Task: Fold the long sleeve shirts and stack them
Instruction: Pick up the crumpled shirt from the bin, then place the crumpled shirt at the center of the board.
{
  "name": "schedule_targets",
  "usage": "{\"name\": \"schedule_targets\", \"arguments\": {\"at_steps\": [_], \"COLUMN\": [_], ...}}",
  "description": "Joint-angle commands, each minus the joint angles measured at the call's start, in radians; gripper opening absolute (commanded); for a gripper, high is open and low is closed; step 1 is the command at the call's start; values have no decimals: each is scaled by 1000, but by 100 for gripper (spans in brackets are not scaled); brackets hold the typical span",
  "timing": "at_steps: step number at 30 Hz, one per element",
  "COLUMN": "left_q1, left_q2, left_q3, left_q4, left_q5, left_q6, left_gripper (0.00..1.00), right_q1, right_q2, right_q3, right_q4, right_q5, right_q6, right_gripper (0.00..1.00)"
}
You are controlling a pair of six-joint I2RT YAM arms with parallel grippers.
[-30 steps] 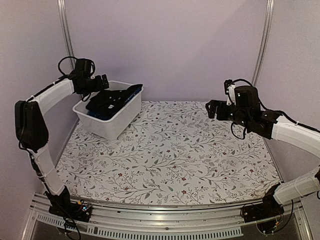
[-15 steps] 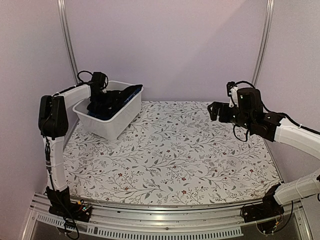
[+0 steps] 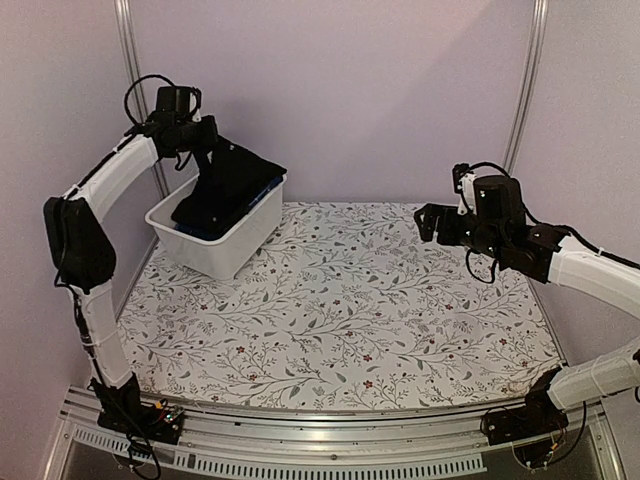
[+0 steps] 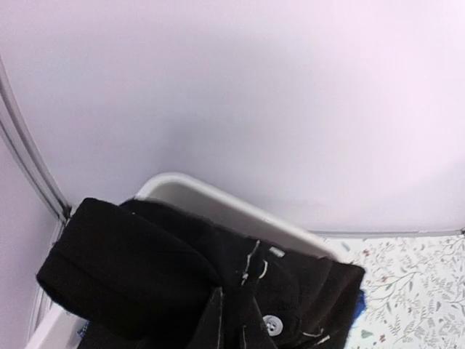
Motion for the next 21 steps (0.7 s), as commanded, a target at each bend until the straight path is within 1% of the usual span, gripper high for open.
{"name": "schedule_targets", "arguments": {"at_steps": [1,5,8,11,12,14,16,18,20,21], "left_q1": [-106,-267,-397,-529,-571,-656,-693,-699,-694,-685], "left_q2": [-184,-260,-303,-334,-339,-336,-308,-274,-233,-207], "left_q3": [60,72,73,70,70,74,100,106,105,108], "left_q4": [225,321,391,469,517,565,567,548,472,414], "left_q5": [53,77,91,86,84,59,14,-46,-134,-146], "left_q6": [105,225,280,354,379,415,409,362,291,236], "left_gripper": [0,0,0,0,0,0,0,0,0,0], "right_q1": [-5,-5,-5,-5,-5,-5,-4,-4,-5,-5], "right_q2": [17,24,27,25,21,16,6,-2,-11,-13], "right_q3": [29,51,69,88,93,101,106,109,108,105], "right_q4": [-5,-5,-5,-8,-8,-11,-17,-26,-39,-44], "right_q5": [12,24,38,45,47,51,55,63,67,69], "right_q6": [-17,-35,-52,-68,-72,-84,-92,-99,-99,-99], "right_gripper": [99,99,99,99,99,99,99,99,99,99]}}
